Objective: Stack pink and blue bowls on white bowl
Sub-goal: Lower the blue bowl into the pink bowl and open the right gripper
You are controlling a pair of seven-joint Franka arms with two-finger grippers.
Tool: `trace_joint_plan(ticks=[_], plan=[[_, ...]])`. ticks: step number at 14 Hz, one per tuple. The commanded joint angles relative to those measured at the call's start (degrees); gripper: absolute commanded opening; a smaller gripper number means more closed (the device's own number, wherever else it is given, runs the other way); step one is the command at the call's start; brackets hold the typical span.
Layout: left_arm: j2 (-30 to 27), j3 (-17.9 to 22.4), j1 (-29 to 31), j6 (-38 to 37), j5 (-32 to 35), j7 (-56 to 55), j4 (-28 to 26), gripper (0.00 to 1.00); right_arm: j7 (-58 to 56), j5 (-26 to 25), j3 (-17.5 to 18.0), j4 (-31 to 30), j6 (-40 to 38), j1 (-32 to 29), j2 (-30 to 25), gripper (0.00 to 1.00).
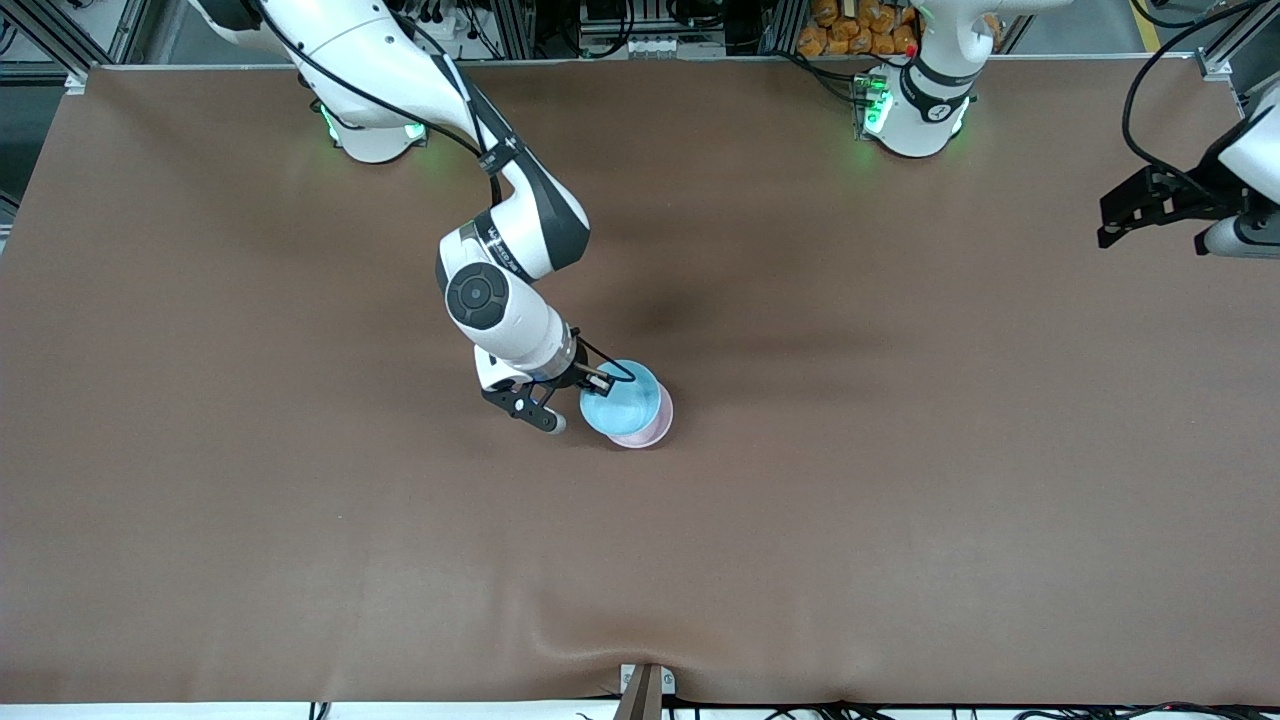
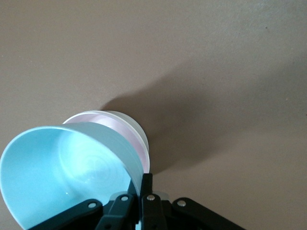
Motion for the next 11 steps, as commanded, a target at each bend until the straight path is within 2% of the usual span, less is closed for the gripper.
trace_joint_plan(ticks=[1, 11], plan=[[0.6, -0.3, 0.1, 0.0, -0.1, -1.7, 1.2, 1.0, 1.7, 1.3, -0.7, 0.7, 1.7, 1.4, 1.2, 0.0], [1.5, -0.4, 0.4, -0.1, -0.2, -1.7, 1.5, 1.0, 2.7, 1.3, -0.7, 0.7, 4.2, 2.4, 3.1, 0.0]])
